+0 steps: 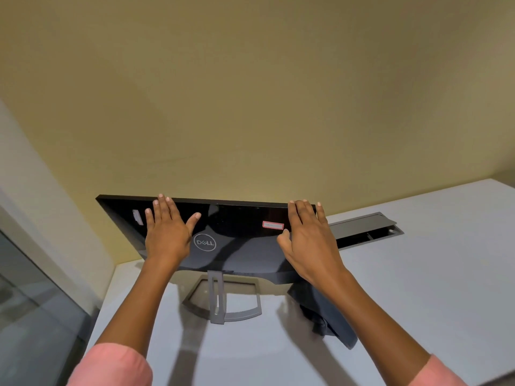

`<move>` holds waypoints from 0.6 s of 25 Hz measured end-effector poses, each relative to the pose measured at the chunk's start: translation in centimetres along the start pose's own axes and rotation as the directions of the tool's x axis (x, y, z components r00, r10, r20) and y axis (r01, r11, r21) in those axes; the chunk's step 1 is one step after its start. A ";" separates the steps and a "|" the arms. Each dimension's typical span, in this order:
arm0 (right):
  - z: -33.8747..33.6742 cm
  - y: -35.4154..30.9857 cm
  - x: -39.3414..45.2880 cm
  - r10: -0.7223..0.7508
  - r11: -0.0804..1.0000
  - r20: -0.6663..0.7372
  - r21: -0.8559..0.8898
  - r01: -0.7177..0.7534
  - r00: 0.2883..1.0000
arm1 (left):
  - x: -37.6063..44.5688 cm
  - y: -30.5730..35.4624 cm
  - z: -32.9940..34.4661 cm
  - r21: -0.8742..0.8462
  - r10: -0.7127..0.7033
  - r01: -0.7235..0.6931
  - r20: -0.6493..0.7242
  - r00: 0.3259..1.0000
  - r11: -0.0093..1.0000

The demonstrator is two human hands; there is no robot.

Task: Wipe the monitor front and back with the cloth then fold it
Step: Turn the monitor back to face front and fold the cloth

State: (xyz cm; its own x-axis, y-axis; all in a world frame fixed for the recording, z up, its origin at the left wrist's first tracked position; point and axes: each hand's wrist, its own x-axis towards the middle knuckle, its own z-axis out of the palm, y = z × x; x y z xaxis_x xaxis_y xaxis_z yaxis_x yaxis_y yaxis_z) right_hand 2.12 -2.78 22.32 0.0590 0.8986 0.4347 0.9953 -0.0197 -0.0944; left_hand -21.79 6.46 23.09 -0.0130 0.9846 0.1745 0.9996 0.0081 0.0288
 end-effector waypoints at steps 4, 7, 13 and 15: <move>-1.2 -1.0 -1.5 0.015 1.000 0.010 0.017 -0.015 1.000 | 0.7 -0.2 0.1 -0.048 0.032 -0.032 0.016 0.999 0.998; -1.4 -1.7 -3.0 0.028 1.000 -0.020 -0.003 -0.028 0.999 | 1.0 -0.3 0.4 -0.064 0.059 -0.058 0.019 0.998 0.996; -1.4 -0.9 -3.9 -0.025 0.999 0.011 -0.022 0.025 1.000 | 0.9 0.0 0.2 -0.155 0.063 -0.062 0.003 0.998 0.986; -1.4 0.1 -3.7 -0.078 0.997 0.017 -0.020 0.078 0.997 | 0.5 0.6 -0.2 -0.167 0.072 -0.070 0.006 0.997 0.984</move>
State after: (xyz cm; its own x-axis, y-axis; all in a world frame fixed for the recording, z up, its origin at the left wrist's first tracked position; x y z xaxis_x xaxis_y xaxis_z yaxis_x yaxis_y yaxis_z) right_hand 2.07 -6.72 21.94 -0.0199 0.9049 0.4251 0.9982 0.0417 -0.0422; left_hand -21.19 6.91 23.34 0.0592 0.9836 0.1702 0.9795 -0.0902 0.1803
